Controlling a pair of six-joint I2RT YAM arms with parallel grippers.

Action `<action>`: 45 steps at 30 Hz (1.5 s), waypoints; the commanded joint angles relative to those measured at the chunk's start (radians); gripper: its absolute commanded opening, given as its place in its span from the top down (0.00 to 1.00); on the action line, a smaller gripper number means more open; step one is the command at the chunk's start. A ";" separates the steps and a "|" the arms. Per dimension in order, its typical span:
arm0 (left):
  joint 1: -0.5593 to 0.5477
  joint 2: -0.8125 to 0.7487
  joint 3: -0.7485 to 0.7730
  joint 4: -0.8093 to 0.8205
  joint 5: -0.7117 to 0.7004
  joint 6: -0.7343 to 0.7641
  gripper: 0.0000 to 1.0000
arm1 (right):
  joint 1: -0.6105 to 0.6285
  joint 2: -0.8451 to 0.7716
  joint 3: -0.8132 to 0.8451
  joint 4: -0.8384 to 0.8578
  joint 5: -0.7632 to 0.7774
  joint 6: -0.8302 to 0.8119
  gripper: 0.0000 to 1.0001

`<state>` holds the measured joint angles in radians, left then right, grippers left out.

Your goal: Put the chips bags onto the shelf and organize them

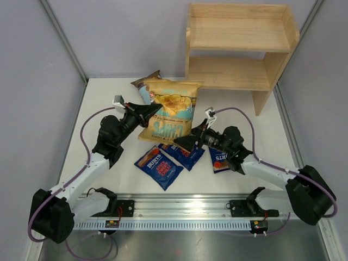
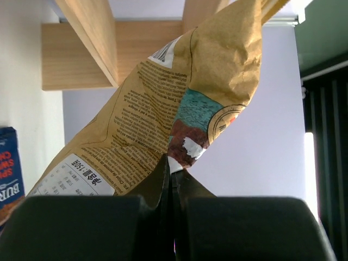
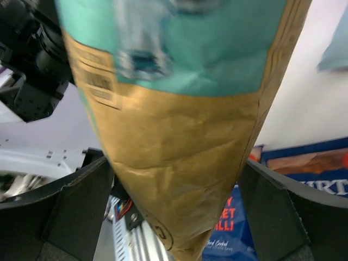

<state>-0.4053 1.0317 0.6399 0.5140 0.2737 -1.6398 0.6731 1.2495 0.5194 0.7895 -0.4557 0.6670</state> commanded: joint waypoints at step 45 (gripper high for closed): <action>-0.217 0.048 0.497 -0.519 0.651 1.264 0.01 | 0.000 -0.633 0.264 -0.755 -0.208 -0.529 0.95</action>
<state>-0.6189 1.0424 1.1324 -0.0731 0.6384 -0.3668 0.6674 0.6270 0.6815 0.0322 -0.5819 0.2428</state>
